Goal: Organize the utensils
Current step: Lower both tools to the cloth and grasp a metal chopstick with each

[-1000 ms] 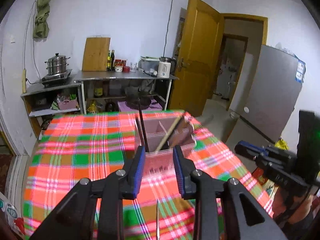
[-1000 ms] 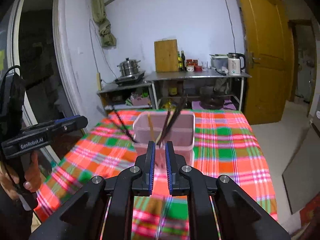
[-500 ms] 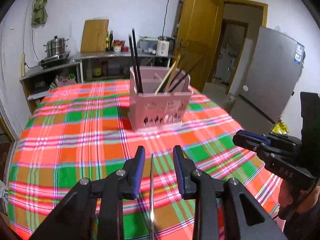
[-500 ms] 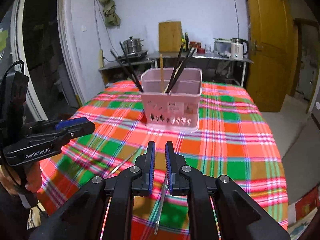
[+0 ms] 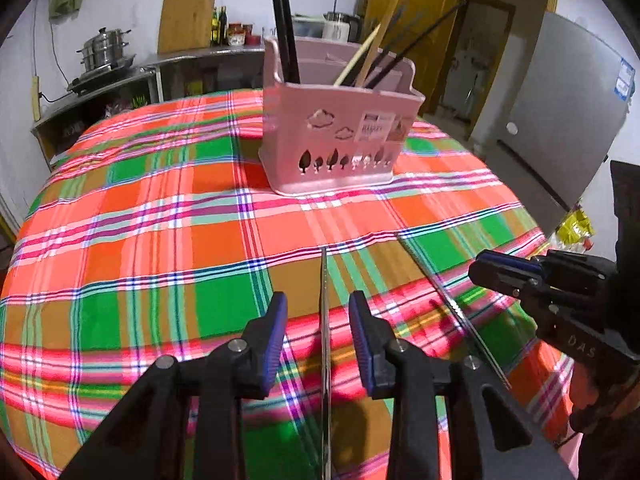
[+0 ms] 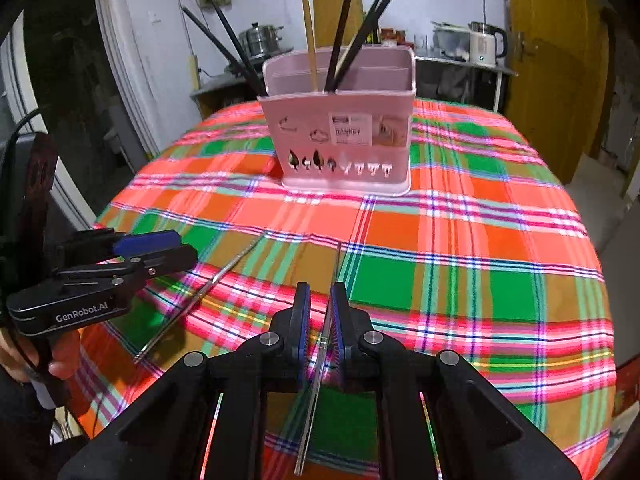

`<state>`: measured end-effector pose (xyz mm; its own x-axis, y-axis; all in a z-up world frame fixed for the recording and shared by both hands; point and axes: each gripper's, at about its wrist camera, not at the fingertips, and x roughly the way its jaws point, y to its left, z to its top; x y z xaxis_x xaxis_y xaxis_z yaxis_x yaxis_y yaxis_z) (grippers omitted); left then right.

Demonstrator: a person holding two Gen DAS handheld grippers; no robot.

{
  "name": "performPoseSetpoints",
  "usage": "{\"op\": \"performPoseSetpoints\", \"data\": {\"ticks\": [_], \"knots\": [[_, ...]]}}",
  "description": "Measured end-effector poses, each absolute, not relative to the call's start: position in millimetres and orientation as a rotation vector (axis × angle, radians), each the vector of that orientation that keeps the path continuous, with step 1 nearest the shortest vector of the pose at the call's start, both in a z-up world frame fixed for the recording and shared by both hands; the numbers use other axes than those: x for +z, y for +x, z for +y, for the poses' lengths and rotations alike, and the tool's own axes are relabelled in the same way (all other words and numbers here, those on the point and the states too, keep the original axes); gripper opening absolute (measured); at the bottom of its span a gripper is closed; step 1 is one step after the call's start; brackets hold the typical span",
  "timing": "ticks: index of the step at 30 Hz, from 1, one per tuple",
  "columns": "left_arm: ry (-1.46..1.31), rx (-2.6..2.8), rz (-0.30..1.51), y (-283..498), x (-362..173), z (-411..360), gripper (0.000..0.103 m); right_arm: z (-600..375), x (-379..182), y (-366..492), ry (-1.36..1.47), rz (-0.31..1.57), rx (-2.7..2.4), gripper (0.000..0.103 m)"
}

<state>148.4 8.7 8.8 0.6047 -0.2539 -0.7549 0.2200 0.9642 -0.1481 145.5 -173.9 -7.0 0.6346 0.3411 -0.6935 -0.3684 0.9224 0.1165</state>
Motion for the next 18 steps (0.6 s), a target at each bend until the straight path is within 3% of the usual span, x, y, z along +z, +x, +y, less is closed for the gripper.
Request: {"op": "performPoseSetpoints", "data": {"ticks": [8,18], "knots": [[-0.001,-0.282,0.935,177,-11,-5,0.033,-169,-28,173,-0.024,0.846,0.414,0.01],[0.072,-0.242,0.943,186,-17,-17,0.015,-158,-40,197,-0.047,0.887,0.402,0.01]]}}
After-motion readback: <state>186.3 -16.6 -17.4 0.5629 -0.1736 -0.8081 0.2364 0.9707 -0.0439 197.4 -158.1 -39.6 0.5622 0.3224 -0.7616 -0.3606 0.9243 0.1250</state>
